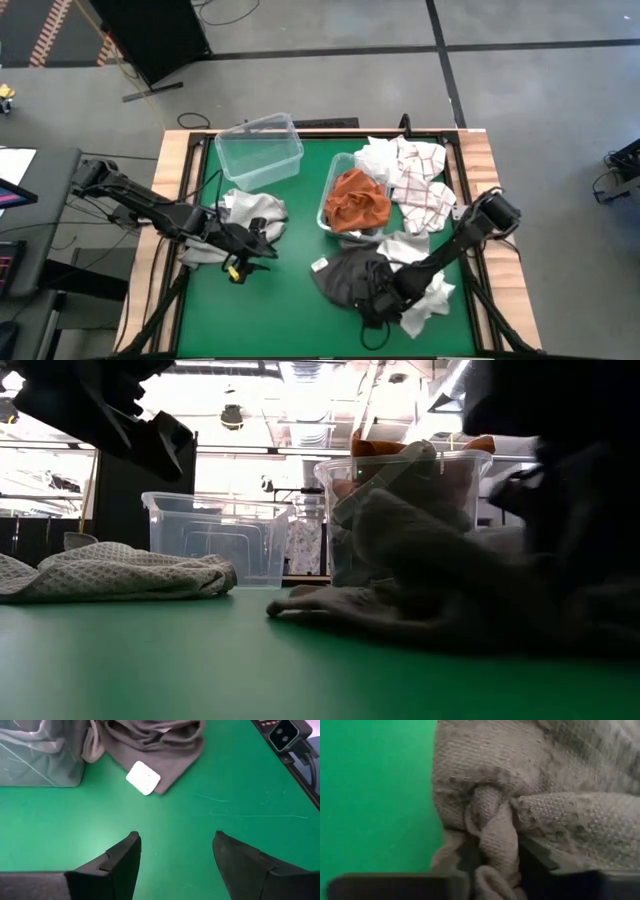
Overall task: Sort towels by color in basket
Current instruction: Put the dark gray towel into the right transparent bin
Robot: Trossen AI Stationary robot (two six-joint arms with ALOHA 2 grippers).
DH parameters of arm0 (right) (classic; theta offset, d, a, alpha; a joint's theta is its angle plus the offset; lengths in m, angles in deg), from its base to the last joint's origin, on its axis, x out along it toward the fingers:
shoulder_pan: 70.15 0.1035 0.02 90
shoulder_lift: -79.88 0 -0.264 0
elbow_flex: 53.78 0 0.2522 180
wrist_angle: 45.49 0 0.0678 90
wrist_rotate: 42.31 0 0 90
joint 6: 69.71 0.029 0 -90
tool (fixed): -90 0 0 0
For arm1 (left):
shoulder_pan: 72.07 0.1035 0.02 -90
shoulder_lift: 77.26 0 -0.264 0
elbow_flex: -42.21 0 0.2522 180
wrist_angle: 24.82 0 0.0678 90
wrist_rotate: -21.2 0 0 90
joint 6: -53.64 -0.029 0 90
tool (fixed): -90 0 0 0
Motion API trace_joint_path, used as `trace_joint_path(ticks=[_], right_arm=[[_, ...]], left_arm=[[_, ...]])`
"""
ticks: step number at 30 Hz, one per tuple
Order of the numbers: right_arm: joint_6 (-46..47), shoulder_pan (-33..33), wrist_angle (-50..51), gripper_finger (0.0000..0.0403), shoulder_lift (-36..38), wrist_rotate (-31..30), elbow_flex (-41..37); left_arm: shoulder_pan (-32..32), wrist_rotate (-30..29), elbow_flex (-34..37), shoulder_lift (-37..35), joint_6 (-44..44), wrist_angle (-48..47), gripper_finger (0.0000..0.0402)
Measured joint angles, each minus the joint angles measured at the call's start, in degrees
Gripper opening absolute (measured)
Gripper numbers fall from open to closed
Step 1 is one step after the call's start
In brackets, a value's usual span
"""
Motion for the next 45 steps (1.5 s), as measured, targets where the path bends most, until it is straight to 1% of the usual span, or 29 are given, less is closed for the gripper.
trace_joint_path(ticks=[2,4,9,13,19,22,25,30,33,36,41,43,45], right_arm=[[-2.25,-1.22,-0.31,0.0079,-0.05,-1.02,-0.02],[-4.68,-2.43,-1.13,0.0046,-0.09,-1.25,-0.07],[-10.1,-4.68,-6.7,0.0044,0.36,-0.4,0.19],[-15.74,-5.8,-6.94,0.0044,1.43,1.5,3.26],[-26.02,-6.95,-6.41,0.0044,7.93,0.26,10.04],[-31.1,-7.12,-5.65,0.0044,11.36,-2.9,12.05],[-35.68,-7.12,-5.62,0.0044,15.91,-7.72,13.84],[-42.93,-7.47,-4.95,0.0044,22.72,-15.67,14.4],[-46.7,-8.84,-5.26,0.0044,26.77,-19.27,14.4],[-50.15,-11.16,-5.5,0.0044,29.95,-21.2,14.43],[-54.83,-16.14,-5.47,0.0044,33.03,-24.83,14.43],[-54.69,-18.51,-4.45,0.0044,33.48,-25.02,14.47],[-53.02,-20.6,-1.36,0.0044,33.15,-24.99,14.49]], left_arm=[[-0.04,-0.02,0.0,0.0,0.0,0.0,0.0235],[-0.04,-0.02,0.0,0.0,0.0,-0.02,0.0235],[-0.02,-0.03,0.0,0.0,-0.24,-0.02,0.0235],[-0.02,-0.02,0.0,0.0,-0.3,-0.04,0.0235],[-0.02,-0.51,0.0,0.0,-0.91,-0.04,0.0235],[-0.02,-0.57,0.0,0.0,-1.16,-0.06,0.0235],[-0.02,-0.61,0.0,0.0,-1.55,-0.06,0.0235],[-0.02,-0.68,0.0,0.0,-2.49,-0.08,0.0235],[-0.02,-0.78,0.0,0.0,-3.24,0.04,0.0235],[-0.02,-0.81,0.0,0.0,-3.69,0.17,0.0235],[-0.02,-1.0,0.0,0.0,-3.72,0.39,0.0235],[-0.02,-1.0,0.0,0.0,-3.69,0.39,0.0235],[-0.02,-1.0,0.0,0.0,-3.65,0.39,0.0235]])
